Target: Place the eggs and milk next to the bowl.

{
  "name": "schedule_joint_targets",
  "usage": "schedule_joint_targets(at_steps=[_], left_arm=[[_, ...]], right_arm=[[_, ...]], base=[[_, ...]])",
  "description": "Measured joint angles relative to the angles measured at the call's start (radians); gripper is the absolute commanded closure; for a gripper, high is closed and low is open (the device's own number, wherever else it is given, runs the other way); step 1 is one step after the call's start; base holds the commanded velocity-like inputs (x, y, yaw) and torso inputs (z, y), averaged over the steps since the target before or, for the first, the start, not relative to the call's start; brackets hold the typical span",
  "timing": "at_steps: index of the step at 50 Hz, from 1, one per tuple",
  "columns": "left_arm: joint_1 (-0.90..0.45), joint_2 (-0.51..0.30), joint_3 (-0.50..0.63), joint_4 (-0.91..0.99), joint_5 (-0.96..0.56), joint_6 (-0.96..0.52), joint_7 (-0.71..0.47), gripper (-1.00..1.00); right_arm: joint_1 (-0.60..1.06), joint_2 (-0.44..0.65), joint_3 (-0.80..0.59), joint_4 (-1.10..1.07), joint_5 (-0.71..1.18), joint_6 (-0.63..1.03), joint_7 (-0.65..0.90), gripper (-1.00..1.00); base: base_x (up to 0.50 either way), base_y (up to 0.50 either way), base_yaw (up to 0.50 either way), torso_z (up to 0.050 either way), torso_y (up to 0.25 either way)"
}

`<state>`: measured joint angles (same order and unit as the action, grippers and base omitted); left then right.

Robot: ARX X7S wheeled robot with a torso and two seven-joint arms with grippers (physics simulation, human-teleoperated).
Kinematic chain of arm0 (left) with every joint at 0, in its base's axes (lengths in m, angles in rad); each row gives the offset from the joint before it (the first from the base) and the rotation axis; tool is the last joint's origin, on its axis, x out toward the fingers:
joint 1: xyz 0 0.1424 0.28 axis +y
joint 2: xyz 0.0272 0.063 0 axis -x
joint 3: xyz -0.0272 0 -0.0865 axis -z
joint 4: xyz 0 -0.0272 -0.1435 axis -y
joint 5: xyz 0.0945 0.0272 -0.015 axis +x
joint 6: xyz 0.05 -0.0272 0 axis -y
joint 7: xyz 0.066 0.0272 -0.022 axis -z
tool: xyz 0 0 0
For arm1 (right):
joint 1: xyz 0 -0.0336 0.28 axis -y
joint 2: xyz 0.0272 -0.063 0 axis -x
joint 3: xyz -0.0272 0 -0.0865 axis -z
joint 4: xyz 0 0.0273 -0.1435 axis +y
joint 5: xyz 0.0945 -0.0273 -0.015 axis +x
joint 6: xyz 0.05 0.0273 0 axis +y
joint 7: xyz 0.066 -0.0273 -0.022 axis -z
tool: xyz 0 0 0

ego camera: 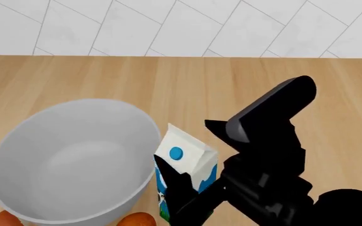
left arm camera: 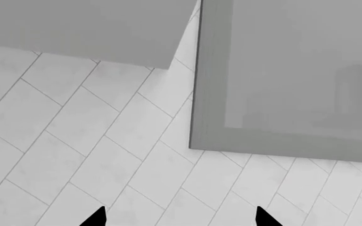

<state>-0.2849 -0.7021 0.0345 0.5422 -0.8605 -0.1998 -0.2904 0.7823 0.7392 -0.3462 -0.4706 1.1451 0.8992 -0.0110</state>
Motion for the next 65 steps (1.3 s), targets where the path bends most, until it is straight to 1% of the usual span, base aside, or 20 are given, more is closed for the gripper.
schedule_joint_targets(at_steps=[13, 24, 34, 49, 65], left_arm=[[-0.013, -0.005, -0.001, 0.002, -0.007, -0.009, -0.007, -1.00], [-0.027, -0.015, -0.003, 0.003, -0.013, -0.020, -0.015, -1.00], [-0.037, -0.041, -0.018, 0.013, -0.023, -0.037, -0.026, -1.00], [-0.030, -0.079, -0.040, 0.025, -0.032, -0.052, -0.033, -1.00], [0.016, -0.146, -0.099, 0.049, -0.067, -0.066, -0.031, -1.00]], right_arm=[[0.049, 0.010, 0.044, -0.031, 0.058, 0.019, 0.060, -1.00], [0.102, 0.029, 0.098, -0.072, 0.128, 0.040, 0.153, -1.00], [0.123, 0.067, 0.165, -0.111, 0.195, 0.050, 0.265, -1.00], [0.100, 0.146, 0.269, -0.163, 0.295, 0.043, 0.399, -1.00], [-0.002, 0.256, 0.435, -0.231, 0.406, 0.004, 0.556, -1.00]], base=[[0.00, 0.00, 0.00, 0.000, 0.000], [0.00, 0.00, 0.00, 0.000, 0.000], [0.00, 0.00, 0.00, 0.000, 0.000], [0.00, 0.00, 0.00, 0.000, 0.000], [0.00, 0.00, 0.00, 0.000, 0.000]])
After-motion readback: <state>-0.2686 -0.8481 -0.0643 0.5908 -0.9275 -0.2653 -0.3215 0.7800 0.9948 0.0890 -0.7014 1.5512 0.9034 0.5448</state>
